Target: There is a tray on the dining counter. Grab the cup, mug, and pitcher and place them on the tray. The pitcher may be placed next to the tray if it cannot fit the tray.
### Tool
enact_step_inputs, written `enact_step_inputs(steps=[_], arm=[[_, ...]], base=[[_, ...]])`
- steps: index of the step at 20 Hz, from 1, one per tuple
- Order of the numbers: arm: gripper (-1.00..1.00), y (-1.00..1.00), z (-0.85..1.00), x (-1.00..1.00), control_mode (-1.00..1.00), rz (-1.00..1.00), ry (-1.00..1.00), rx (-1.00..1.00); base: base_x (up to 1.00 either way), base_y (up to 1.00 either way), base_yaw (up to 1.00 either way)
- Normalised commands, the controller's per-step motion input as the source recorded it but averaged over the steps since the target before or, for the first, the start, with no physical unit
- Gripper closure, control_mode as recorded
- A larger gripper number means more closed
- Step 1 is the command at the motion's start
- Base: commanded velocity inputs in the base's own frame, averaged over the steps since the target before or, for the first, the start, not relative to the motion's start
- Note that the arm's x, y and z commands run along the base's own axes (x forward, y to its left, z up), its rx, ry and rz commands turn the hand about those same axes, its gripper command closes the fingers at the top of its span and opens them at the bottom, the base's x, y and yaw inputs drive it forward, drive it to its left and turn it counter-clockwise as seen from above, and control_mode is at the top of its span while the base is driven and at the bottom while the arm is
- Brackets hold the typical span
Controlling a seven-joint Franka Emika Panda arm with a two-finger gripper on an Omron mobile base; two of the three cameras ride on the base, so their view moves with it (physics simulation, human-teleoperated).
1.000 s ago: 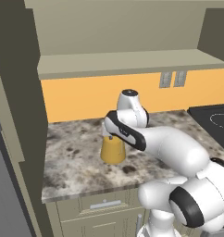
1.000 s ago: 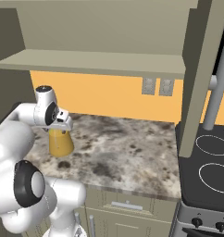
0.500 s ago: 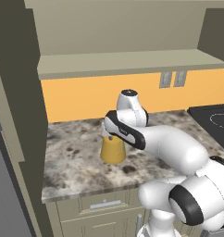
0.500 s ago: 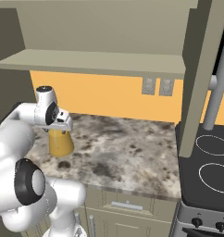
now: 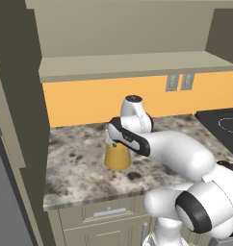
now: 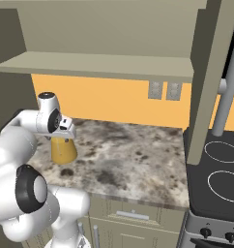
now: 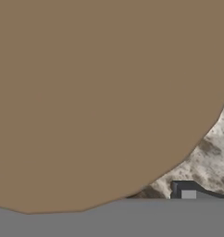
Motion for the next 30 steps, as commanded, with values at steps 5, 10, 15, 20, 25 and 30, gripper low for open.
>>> enact_step_inputs(steps=[5, 10, 15, 20, 25, 30], arm=[[-1.0, 0.03, -0.13, 0.0, -1.0, 0.0, -0.01, 0.0], [-1.0, 0.02, -0.05, 0.0, -1.0, 0.0, 0.0, 0.0], [-1.0, 0.0, 0.0, 0.0, -1.0, 0.0, 0.0, 0.0], [-1.0, -0.06, 0.0, 0.0, -1.0, 0.0, 0.0, 0.0], [1.0, 0.0, 0.0, 0.0, -1.0, 0.0, 0.0, 0.0], [1.0, 0.0, 0.0, 0.0, -1.0, 0.0, 0.0, 0.0]], base=[[0.0, 0.0, 0.0], [0.0, 0.0, 0.0], [0.0, 0.0, 0.0], [0.0, 0.0, 0.0], [0.0, 0.0, 0.0], [0.0, 0.0, 0.0]])
